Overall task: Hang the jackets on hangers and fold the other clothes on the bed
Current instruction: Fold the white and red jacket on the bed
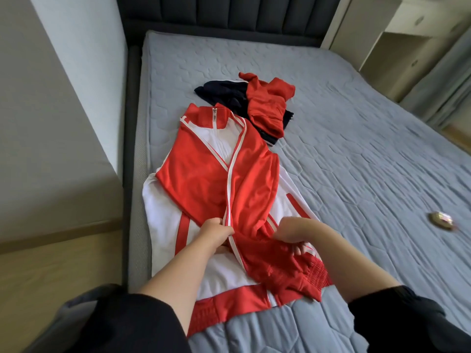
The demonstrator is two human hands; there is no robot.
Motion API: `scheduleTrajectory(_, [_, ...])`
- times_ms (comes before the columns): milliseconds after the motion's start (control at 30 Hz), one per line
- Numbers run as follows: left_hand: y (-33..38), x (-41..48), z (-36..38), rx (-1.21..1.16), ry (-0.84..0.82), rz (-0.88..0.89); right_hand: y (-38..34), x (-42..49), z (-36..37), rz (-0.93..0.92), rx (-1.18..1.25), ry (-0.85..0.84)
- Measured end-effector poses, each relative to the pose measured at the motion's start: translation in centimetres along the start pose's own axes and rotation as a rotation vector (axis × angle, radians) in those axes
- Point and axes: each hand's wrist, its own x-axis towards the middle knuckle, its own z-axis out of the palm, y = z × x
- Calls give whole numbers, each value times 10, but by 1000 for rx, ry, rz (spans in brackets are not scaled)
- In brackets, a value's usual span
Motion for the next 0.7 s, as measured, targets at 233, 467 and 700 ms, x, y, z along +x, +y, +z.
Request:
scheduleTrajectory(233, [1, 13, -2, -276, 104, 1, 22, 21, 26, 80, 58, 429])
scheduleTrajectory(467, [9, 14, -21, -396, 70, -73, 47, 37, 34, 180, 320, 549])
scheduleTrajectory(700, [4, -2, -40, -15, -93, -173, 6, 32, 36, -3, 468, 667])
